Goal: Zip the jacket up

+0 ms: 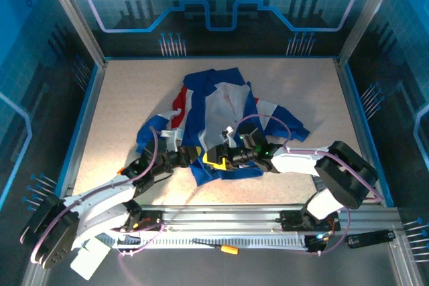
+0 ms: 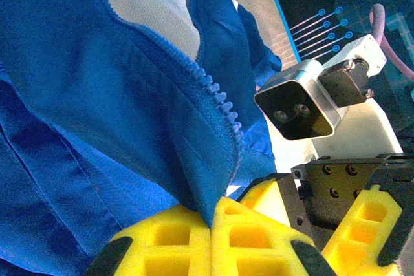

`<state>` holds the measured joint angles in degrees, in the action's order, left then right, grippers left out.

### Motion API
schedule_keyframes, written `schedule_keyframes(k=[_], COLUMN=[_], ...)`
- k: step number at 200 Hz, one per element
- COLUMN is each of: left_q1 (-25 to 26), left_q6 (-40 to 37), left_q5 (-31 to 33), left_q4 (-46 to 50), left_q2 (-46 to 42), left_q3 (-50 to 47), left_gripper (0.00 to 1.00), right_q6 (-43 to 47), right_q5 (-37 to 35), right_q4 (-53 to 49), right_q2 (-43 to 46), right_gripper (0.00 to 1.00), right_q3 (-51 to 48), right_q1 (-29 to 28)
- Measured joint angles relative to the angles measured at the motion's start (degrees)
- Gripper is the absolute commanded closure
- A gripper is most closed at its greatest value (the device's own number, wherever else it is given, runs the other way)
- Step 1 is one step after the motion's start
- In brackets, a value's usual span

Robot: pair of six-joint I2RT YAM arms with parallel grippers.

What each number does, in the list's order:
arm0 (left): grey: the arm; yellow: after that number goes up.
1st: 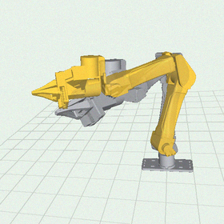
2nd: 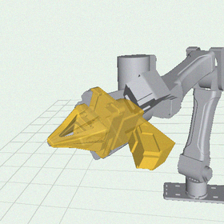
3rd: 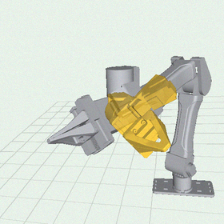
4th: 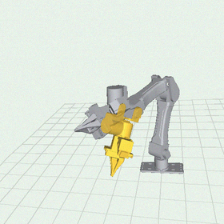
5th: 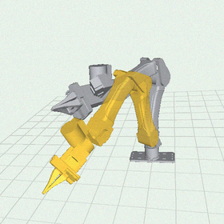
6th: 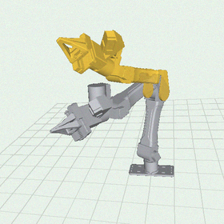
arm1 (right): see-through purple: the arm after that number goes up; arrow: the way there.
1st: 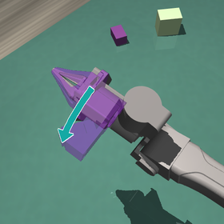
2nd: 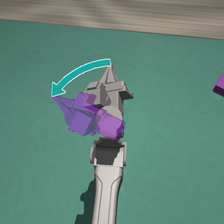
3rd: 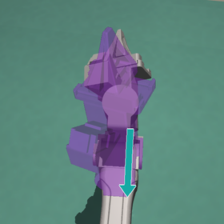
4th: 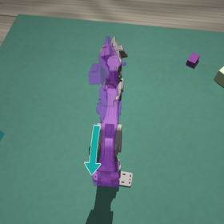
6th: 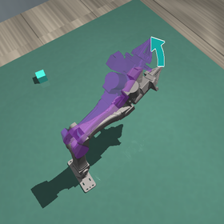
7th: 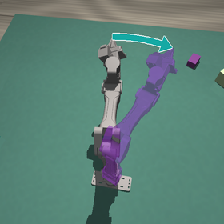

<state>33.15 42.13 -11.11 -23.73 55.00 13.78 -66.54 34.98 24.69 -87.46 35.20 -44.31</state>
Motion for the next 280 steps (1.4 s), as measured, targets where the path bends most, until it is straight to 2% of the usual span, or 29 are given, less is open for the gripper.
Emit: schedule_keyframes(k=[43,103,115,131,154,170,182,194,207,216,223,238,244,280], left_q1=[0.0,0.0,0.0,0.0,0.0,0.0,0.0,0.0,0.0,0.0,0.0,0.0,0.0,0.0], left_q6=[2.6,5.7,5.8,5.8,5.8,5.8,5.8,5.9,5.8,5.7,5.4,4.6,4.1,0.5], left_q5=[1.0,1.7,1.9,2.1,2.1,2.0,1.9,1.9,1.9,1.9,1.9,1.8,1.9,2.8], left_q4=[-3.7,-6.1,-5.7,-4.8,-2.8,-1.3,-0.1,0.7,1.7,3.0,3.9,6.4,7.3,14.5], left_q2=[1.2,2.3,1.5,0.2,-1.6,-2.6,-3.2,-3.6,-3.9,-4.1,-4.2,-4.3,-4.5,-7.4], left_q3=[-2.0,-2.1,-2.1,-2.1,-2.1,-2.1,-2.1,-2.1,-2.0,-1.6,-1.2,0.0,0.5,3.6], left_gripper=[1.0,1.0,1.0,1.0,1.0,0.98,0.97,0.93,0.89,0.82,0.75,0.5,0.45,0.38], right_q6=[-2.6,-4.1,-4.0,-3.8,-3.5,-3.6,-3.5,-3.6,-3.7,-3.8,-3.7,-2.2,-1.3,8.5], right_q5=[0.0,-0.3,-0.7,-1.7,-3.0,-3.3,-3.2,-3.3,-3.4,-3.6,-3.7,-4.7,-5.4,-14.3], right_q4=[3.3,3.4,3.2,2.4,1.9,1.8,1.9,1.9,1.7,1.4,0.9,-2.1,-4.3,-22.3], right_q2=[-0.1,-1.1,-0.9,0.1,1.2,1.1,0.6,0.0,-0.3,-0.3,-0.3,0.3,0.8,7.3], right_gripper=[0.37,0.61,0.61,0.55,0.56,0.61,0.72,0.85,0.94,1.0,1.0,1.0,1.0,1.0], right_q3=[0.1,1.8,1.8,1.8,1.9,2.4,3.3,4.2,4.7,4.7,4.7,5.0,5.5,12.0], right_q1=[-1.4,-3.0,-3.0,-2.9,-2.8,-2.7,-2.7,-2.8,-2.8,-2.8,-2.8,-2.8,-2.8,-2.9])
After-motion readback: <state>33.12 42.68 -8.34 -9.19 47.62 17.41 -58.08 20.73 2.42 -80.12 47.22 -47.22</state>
